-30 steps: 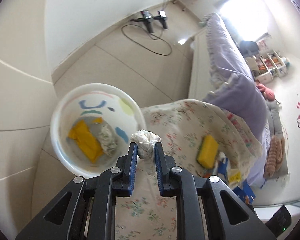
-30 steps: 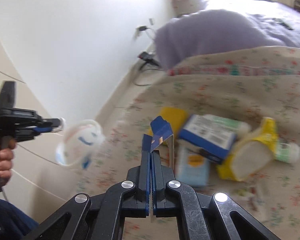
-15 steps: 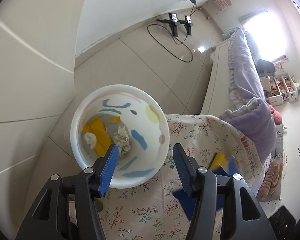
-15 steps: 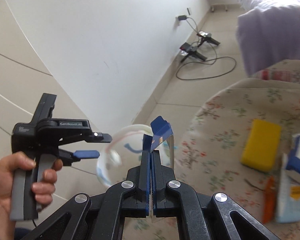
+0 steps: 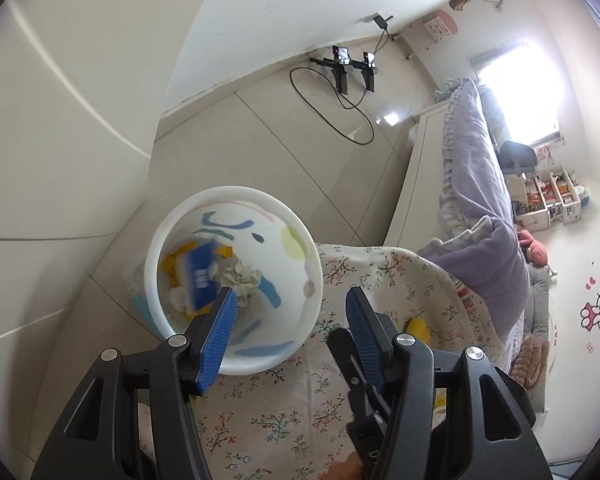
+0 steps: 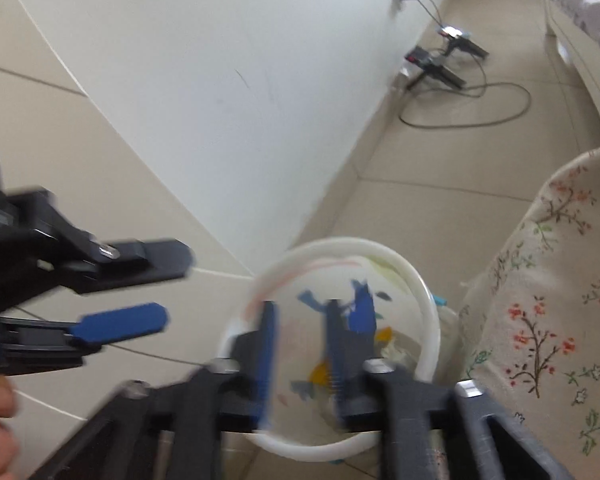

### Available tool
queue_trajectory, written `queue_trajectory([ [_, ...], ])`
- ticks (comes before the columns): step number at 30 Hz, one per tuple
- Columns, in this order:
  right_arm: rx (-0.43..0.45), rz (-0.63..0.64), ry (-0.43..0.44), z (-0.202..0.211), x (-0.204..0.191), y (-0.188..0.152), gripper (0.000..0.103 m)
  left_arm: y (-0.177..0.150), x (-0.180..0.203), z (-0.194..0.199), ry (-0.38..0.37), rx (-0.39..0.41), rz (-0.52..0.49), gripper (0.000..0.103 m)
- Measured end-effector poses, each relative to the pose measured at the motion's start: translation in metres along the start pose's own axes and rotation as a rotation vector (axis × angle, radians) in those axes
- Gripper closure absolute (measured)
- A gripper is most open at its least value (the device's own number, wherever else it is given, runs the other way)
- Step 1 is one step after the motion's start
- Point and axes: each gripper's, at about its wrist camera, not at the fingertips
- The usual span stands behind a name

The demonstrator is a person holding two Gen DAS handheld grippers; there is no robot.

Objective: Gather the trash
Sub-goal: 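Carry the blue box over the white bin and open the right tool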

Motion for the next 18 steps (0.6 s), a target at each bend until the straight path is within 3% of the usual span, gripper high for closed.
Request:
queue_trajectory([
  [10,-0.018,-0.039,-0.097,0.062,0.053,-0.010,0.065,-0.017,0.035,-0.014,0.010,-0.030,-0.114,0.043],
  [18,0.029,-0.064,-0.182,0.176,0.104,-0.011,0.056,-0.066,0.092,-0.056,0.081,-0.129,-0.328,0.043],
])
Point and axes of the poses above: each gripper's, at about its wrist camera, not at the fingertips, and z roughly against the way its jaws point, x to its right, y to its top, and after that the axes turned 4 degrees about -y, right-handed
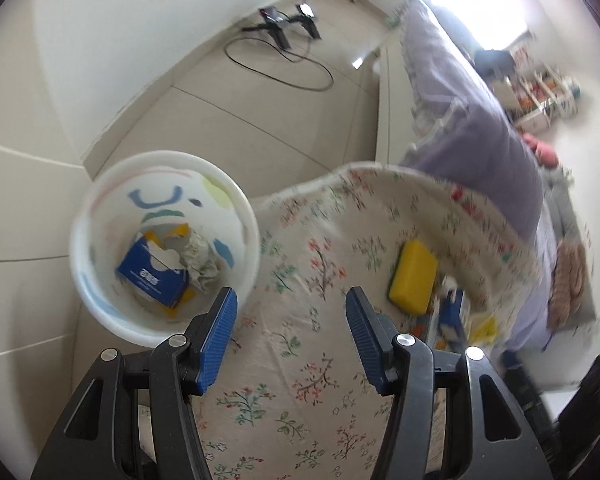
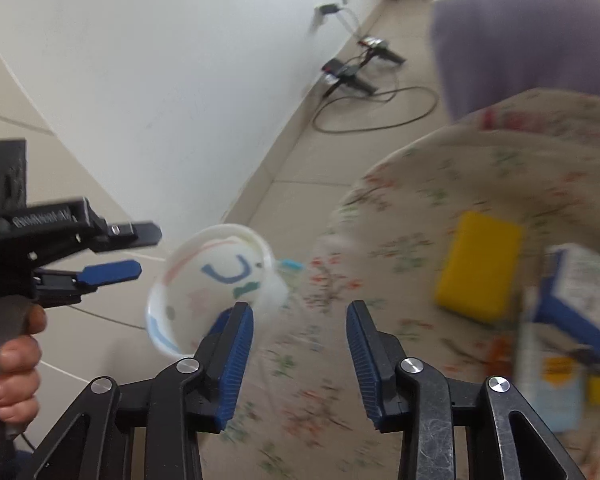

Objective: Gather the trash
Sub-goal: 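Carry the blue box over the white bin and open the right tool, then return the left tool to the bed and grasp the orange strip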

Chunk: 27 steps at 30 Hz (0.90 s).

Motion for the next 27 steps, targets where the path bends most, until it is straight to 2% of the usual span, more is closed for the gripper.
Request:
queue_trajectory([
  [2,0.013,-0.041,-0.033,0.027,0.028,0.002,0.050,-0.011,0.022,-0.014,0.019,-0.026,-0.062,0.043],
  [5,0.032,-0.094,-0.094,0.053,0.068,0.000,0.048,-0.031,0.055,-0.038,0.063,-0.063,-0.157,0.043],
  [9,0.081,-0.218,-0.176,0.075,0.135,-0.024,0.036,-0.061,0.092,-0.067,0.098,-0.122,-0.283,0.043],
  [11,0.037,-0.340,-0.214,0.072,0.172,-0.041,0.035,-0.071,0.104,-0.078,0.097,-0.142,-0.311,0.043],
  [14,-0.023,-0.478,-0.213,0.069,0.209,-0.051,0.035,-0.085,0.119,-0.093,0.080,-0.164,-0.313,0.043],
  [16,-0.057,-0.496,-0.238,0.068,0.221,-0.056,0.035,-0.093,0.128,-0.103,0.065,-0.178,-0.310,0.043],
  [20,-0.194,-0.541,-0.261,0.048,0.233,-0.072,0.035,-0.101,0.142,-0.117,0.057,-0.185,-0.325,0.043],
  [23,-0.246,-0.568,-0.235,0.039,0.237,-0.080,0.035,-0.106,0.150,-0.127,0.089,-0.185,-0.357,0.043],
  [27,-0.318,-0.658,-0.126,0.025,0.249,-0.093,0.035,-0.105,0.149,-0.136,0.102,-0.184,-0.344,0.044],
])
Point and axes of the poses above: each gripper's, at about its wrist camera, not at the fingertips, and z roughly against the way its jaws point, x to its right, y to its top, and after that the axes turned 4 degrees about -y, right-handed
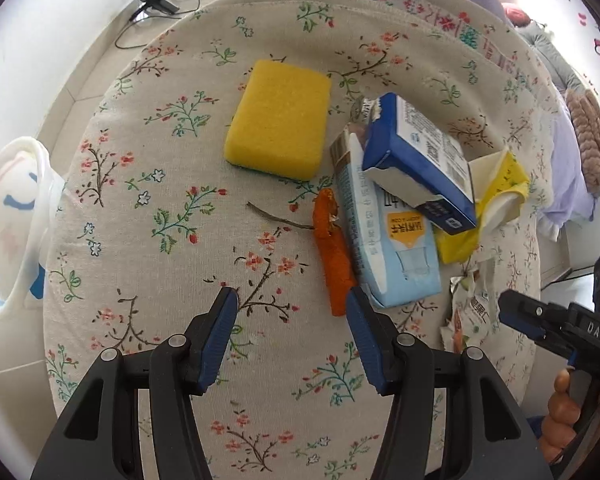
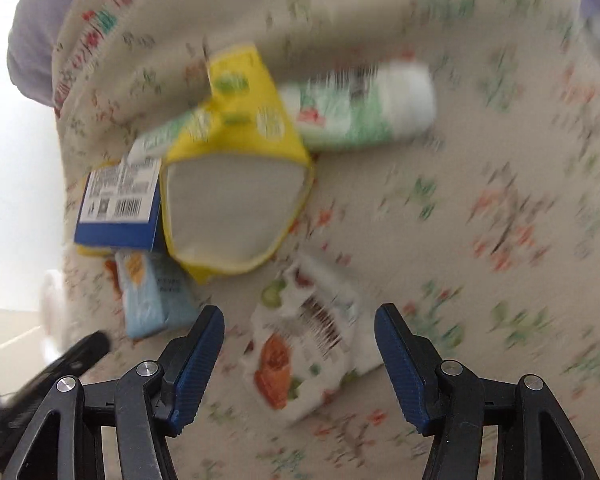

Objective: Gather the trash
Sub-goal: 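Return the left tool to the bed and grasp the orange strip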

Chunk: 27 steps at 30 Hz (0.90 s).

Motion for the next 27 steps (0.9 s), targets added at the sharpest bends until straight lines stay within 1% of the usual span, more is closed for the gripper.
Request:
queue_trajectory([
  [3,-0.008,-0.014,-0.031,-0.003,0.006,-0.001,0.035,0.000,-0.001,-0.003,-0.010,-0.003,-0.005,0.044],
  [6,-0.014,-0.005,-0.030,-0.001,0.007,-0.005,0.034,0.000,0.000,-0.001,-0.061,0.011,-0.010,0.044],
  [9,-0.025,0.000,-0.030,0.001,0.014,-0.012,0.034,0.004,0.004,0.000,-0.048,0.035,-0.029,0.046],
  [10,-0.027,0.004,-0.037,0.001,0.015,-0.013,0.034,0.005,0.005,-0.001,-0.038,0.033,-0.036,0.052],
  [12,-0.031,0.007,-0.042,-0.001,0.018,-0.017,0.034,0.008,0.007,-0.005,-0.040,0.019,-0.029,0.071],
  [14,-0.045,0.007,-0.030,-0.007,0.018,-0.021,0.034,0.009,0.012,-0.014,-0.063,0.002,-0.024,0.077],
  [17,-0.067,-0.001,-0.008,-0.012,0.020,-0.023,0.034,0.010,0.019,-0.020,-0.043,0.003,-0.046,0.080],
  [19,-0.080,-0.016,0.008,-0.015,0.022,-0.024,0.034,0.007,0.021,-0.023,-0.043,-0.003,-0.051,0.087],
  [22,-0.093,-0.031,0.011,-0.019,0.026,-0.028,0.034,0.007,0.023,-0.026,-0.023,-0.001,-0.054,0.090],
  [24,-0.085,-0.031,0.006,-0.024,0.026,-0.030,0.034,0.007,0.024,-0.023,-0.008,0.011,-0.051,0.092],
  [25,-0.081,-0.030,0.006,-0.024,0.026,-0.030,0.034,0.007,0.022,-0.019,-0.011,0.017,-0.043,0.092],
  [27,-0.079,-0.035,0.006,-0.023,0.026,-0.028,0.034,0.008,0.019,-0.014,-0.040,0.030,-0.010,0.092],
])
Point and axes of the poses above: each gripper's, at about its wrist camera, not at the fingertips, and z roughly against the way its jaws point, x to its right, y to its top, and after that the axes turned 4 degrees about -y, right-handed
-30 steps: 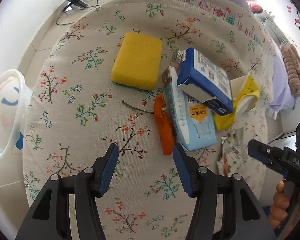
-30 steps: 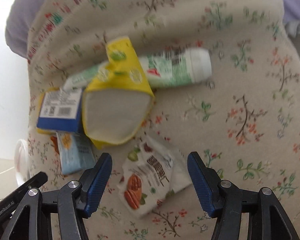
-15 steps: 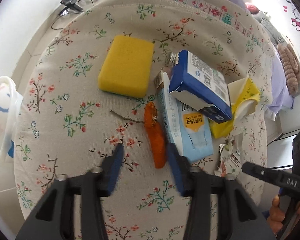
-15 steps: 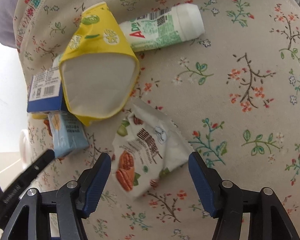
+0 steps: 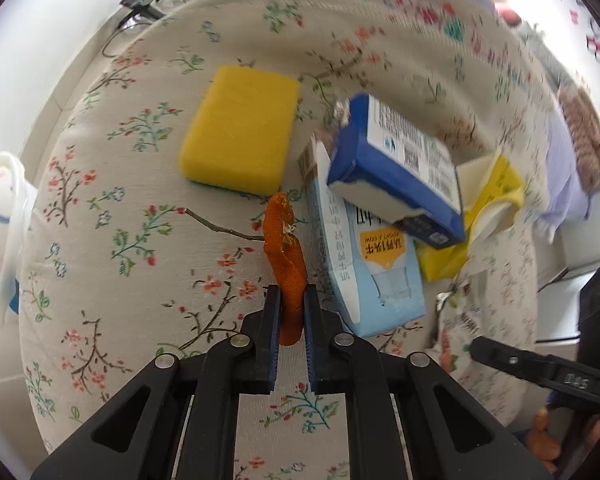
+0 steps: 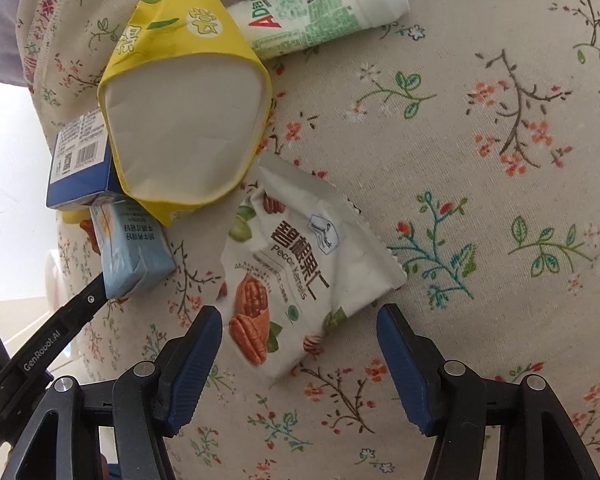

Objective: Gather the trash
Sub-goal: 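Return the left tool to the bed and grasp the orange strip, then grasp the pecan snack packet with the right tool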

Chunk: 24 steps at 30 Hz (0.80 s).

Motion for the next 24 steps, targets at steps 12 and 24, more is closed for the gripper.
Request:
queue_trajectory([
  [12,0.069,0.008,-0.062,-0.002,-0.017,-0.002,0.064,-0.005,-0.015,0.032,-0.094,0.037,0.074,0.092],
  [24,0.299,0.110,-0.011,0.046,-0.041,-0.009,0.097,-0.005,-0.031,0.069,-0.153,0.079,0.079,0.092],
])
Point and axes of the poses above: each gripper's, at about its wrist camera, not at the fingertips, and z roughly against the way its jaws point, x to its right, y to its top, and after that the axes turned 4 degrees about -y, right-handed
